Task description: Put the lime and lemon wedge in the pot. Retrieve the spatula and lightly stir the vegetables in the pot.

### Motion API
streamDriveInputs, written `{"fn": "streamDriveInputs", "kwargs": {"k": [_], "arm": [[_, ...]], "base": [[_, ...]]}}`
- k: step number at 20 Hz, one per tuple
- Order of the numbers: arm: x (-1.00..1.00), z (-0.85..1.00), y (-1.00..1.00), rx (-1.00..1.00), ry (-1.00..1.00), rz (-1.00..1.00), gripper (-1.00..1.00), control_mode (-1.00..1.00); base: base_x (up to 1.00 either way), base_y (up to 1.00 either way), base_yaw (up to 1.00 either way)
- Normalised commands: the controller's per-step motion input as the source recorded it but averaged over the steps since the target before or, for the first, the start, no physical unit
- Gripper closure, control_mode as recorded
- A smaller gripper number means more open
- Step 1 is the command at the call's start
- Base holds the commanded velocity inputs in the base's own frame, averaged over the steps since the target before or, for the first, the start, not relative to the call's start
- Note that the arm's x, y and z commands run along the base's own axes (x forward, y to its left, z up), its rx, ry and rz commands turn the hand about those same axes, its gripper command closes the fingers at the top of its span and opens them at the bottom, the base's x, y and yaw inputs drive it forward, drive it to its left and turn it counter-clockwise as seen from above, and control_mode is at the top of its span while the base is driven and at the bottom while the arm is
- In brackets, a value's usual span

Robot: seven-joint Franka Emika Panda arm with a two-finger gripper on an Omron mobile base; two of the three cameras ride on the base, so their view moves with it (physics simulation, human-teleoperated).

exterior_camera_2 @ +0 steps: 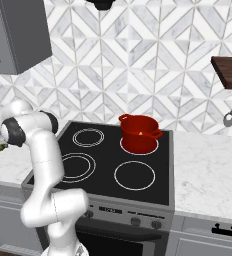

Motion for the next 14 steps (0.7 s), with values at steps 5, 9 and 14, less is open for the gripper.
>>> {"fn": "streamDriveInputs", "kwargs": {"k": [5, 9, 14], "arm": [[-0.12, 0.01, -0.40, 0.00, -0.01, -0.04, 1.00, -1.00], [-0.34, 0.27, -1.00, 0.00, -0.05, -0.18, 1.00, -1.00], [-0.15, 0.05, -1.00, 0.00, 0.00, -0.26, 1.00, -1.00]], "base": [[0.00, 0.00, 0.00], [0.00, 0.00, 0.00], [0.00, 0.00, 0.00]]}}
